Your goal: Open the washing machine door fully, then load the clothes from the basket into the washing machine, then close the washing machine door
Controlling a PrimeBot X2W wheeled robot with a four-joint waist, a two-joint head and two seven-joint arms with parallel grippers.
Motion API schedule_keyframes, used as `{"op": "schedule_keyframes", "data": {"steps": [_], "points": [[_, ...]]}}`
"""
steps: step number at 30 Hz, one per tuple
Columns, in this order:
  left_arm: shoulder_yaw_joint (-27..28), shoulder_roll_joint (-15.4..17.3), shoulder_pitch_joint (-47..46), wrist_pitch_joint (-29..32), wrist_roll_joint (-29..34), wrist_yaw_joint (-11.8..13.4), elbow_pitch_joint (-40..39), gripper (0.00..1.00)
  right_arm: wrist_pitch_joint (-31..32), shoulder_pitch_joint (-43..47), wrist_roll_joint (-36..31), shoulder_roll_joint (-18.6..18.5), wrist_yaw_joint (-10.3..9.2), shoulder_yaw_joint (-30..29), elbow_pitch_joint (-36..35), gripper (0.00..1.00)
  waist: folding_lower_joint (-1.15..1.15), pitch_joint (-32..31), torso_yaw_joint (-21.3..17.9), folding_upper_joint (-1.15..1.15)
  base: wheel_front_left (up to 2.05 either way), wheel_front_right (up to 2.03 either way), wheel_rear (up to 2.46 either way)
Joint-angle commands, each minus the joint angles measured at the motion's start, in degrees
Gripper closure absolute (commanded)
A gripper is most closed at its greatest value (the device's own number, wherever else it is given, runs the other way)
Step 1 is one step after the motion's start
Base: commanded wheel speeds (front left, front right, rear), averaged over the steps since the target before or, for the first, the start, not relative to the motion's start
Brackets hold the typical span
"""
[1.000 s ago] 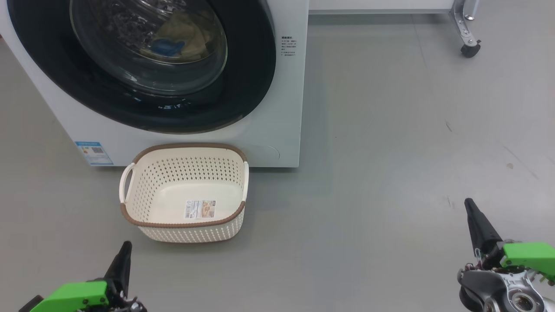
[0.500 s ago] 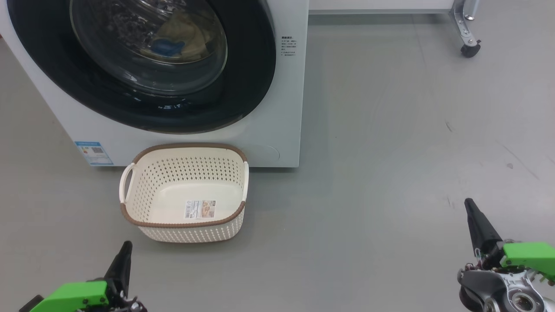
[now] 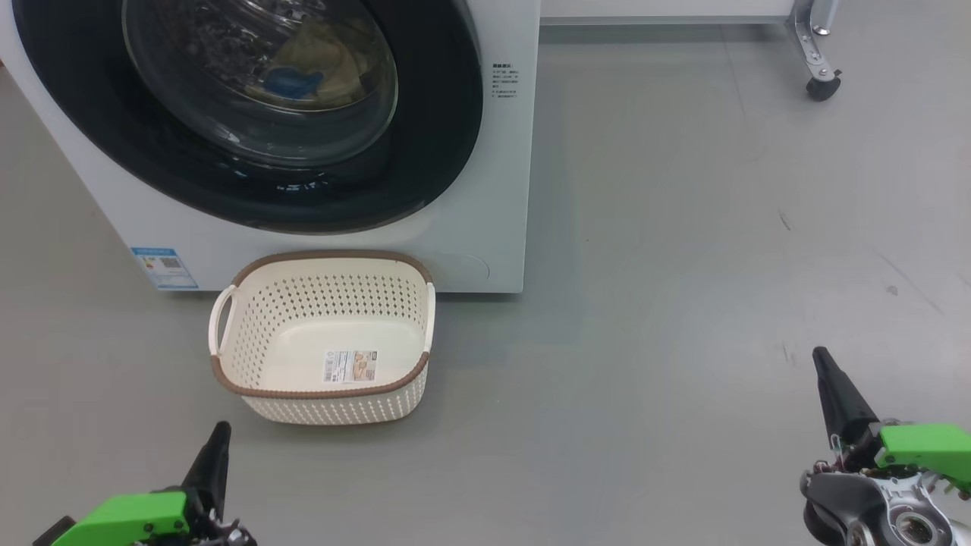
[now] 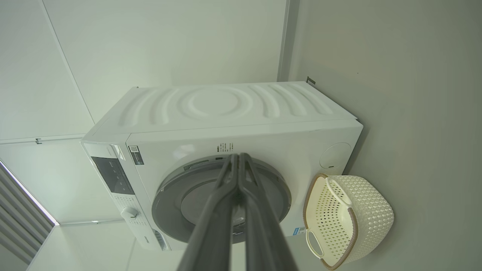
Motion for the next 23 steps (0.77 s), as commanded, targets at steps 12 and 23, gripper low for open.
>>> {"op": "schedule_keyframes", "data": {"steps": [12, 23], "points": [[2.23, 0.45, -2.86, 0.27, 0.05, -0.02, -2.09, 1.00, 0.32, -3.32, 0.43, -0.76, -0.16, 0.90, -2.19, 1.00, 0.00, 0.00, 0.00, 0.00, 0.00, 0.00, 0.00], [2.27, 0.43, -2.86, 0.31, 0.08, -0.02, -2.09, 1.00, 0.32, -3.32, 0.43, -0.76, -0.16, 0.90, -2.19, 1.00, 0.00, 0.00, 0.00, 0.00, 0.00, 0.00, 0.00]]}}
